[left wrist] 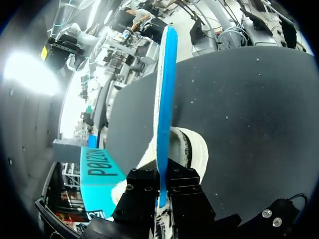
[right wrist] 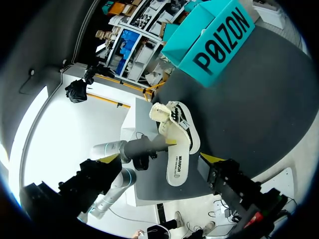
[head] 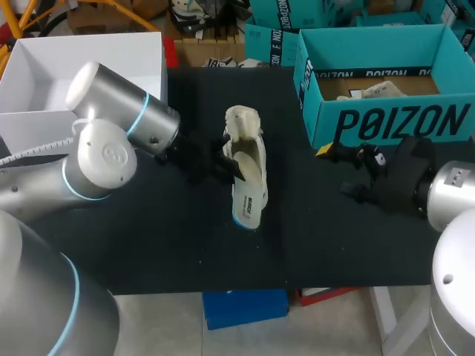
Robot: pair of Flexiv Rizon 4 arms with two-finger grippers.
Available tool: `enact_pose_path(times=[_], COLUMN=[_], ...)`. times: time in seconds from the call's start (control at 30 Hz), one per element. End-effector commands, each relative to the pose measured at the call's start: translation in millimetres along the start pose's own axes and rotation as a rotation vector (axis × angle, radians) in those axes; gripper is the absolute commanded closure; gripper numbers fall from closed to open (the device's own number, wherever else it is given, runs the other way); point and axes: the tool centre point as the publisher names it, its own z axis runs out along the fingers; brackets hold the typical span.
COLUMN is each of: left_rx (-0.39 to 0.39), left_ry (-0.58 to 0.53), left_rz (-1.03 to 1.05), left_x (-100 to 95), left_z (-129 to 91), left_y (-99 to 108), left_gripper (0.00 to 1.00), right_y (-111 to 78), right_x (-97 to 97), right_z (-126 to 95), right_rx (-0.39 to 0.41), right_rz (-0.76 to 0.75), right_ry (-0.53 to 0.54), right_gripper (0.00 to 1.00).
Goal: Take the shoe out of the shoebox, open the shoe tongue, remove and reinsert the insole, then place the shoe into the shoebox
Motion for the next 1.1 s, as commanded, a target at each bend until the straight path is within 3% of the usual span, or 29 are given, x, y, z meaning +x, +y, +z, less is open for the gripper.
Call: enact_pose_path(times=[0.03, 0.27, 0.57, 0.6, 0.63, 0.67, 1.1], left_rx=[-0.045, -0.101, -0.101, -0.093, -0.084, -0.085, 0.008], left_ry=[0.035, 0.045, 0.048, 0.042, 0.036, 0.034, -0.054], left_rz=[-0.004, -0.013, -0.04, -0.04, -0.037, -0.031, 0.009], left_x=[-2.4, -4.7, 0.4, -0.6, -2.4, -3.8, -28.9], left_z=[0, -4, -1, -1, -1, -1, -11], left_y=[1, 12, 16, 15, 13, 11, -16], left_gripper=[1.0, 1.0, 1.0, 0.82, 0.23, 0.0, 0.0], right_y=[0.0, 0.0, 0.0, 0.0, 0.0, 0.0, 0.0], right_x=[-7.2, -7.2, -7.2, -7.2, -7.2, -7.2, -7.2], right_z=[0, 0, 0, 0, 0, 0, 0], right_rx=[0.215, 0.215, 0.215, 0.215, 0.215, 0.215, 0.215], right_rz=[0.016, 0.016, 0.016, 0.016, 0.016, 0.016, 0.016], right_ry=[0.057, 0.057, 0.057, 0.057, 0.057, 0.057, 0.057], right_gripper=[0.0, 0.0, 0.0, 0.0, 0.0, 0.0, 0.0])
